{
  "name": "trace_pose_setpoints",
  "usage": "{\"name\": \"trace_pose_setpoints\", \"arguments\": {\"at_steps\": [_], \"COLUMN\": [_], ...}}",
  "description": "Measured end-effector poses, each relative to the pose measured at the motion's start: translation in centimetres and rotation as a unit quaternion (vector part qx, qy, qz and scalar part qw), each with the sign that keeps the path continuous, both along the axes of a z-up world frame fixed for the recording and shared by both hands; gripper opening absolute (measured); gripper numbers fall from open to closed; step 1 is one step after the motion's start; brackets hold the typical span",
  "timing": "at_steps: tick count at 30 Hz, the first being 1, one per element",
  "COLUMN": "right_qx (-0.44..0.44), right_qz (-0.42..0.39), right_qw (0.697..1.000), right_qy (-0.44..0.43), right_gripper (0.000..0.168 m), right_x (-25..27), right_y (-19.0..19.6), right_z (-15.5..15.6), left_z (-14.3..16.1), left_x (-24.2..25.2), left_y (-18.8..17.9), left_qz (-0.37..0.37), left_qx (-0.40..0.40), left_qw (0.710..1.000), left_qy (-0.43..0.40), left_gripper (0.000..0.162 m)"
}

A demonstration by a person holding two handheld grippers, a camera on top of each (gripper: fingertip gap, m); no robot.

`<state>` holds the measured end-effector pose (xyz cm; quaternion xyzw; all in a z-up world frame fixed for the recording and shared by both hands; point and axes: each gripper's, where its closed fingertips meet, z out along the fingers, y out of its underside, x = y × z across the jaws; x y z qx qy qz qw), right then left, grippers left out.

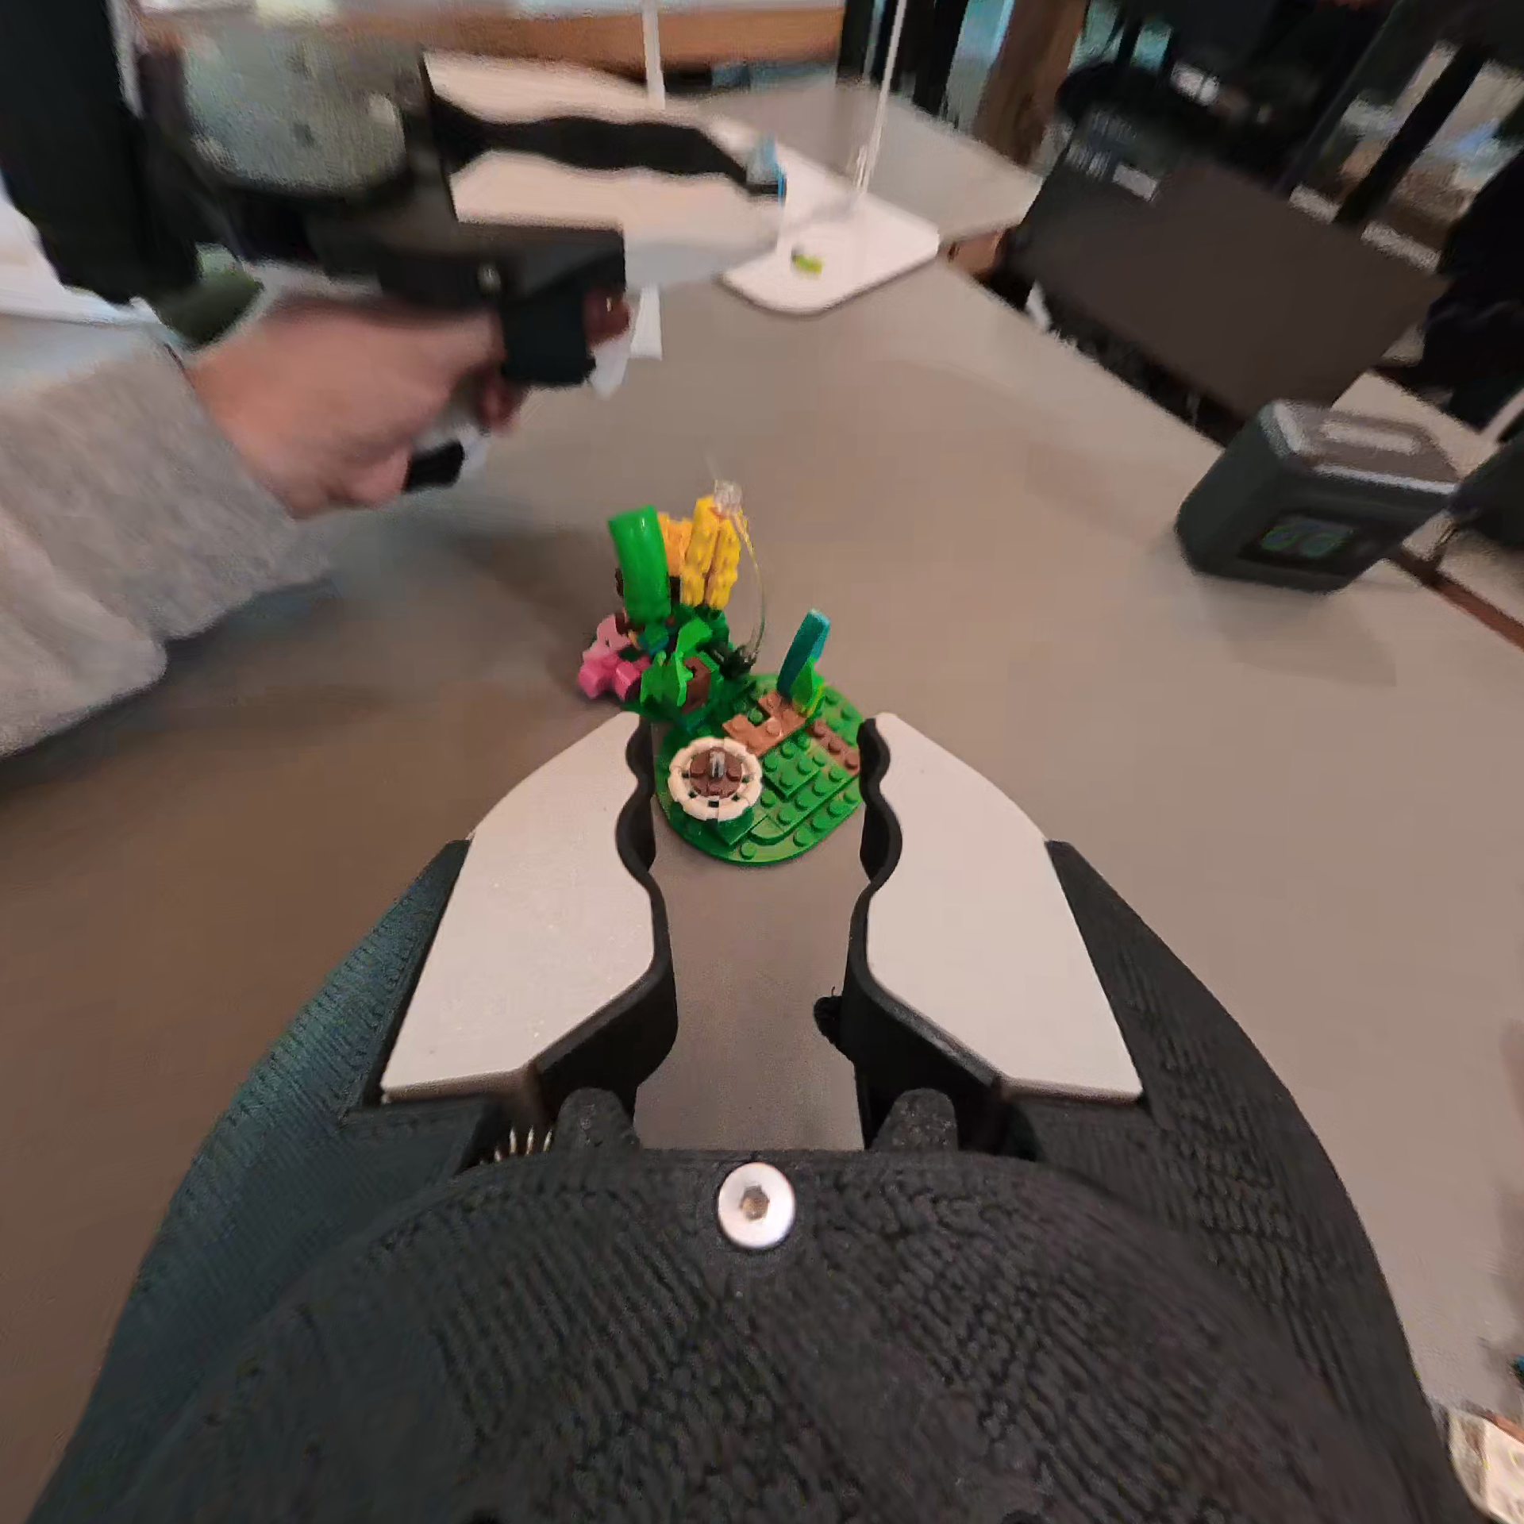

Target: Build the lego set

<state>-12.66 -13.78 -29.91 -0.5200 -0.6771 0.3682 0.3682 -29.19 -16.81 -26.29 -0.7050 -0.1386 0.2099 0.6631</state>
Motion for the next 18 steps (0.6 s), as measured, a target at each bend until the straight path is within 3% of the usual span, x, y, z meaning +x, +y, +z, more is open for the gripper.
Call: {"name": "trace_pose_setpoints", "arguments": {"at_steps": [8, 14, 18], "right_qx": [0.011, -0.04, 0.021], "right_qz": [-0.077, -0.09, -0.085], "right_qw": [0.99, 0.973, 0.976], "right_qy": [0.118, 0.207, 0.202], "right_gripper": [0.045, 0.038, 0.032], "right_x": [2.3, 2.4, 2.0], "right_y": [5.0, 3.7, 2.7], "right_z": [1.1, 3.2, 2.4], "left_z": [0.2, -0.1, -0.3], "left_x": [1.4, 1.8, 1.6], "left_y": [0.3, 0.5, 0.1], "left_qz": [-0.016, -0.022, -0.019], "left_qx": [-0.008, -0.004, 0.006], "left_qw": [1.0, 1.0, 0.999], "left_qy": [0.003, -0.012, -0.031], "left_gripper": [0.03, 0.03, 0.03]}}
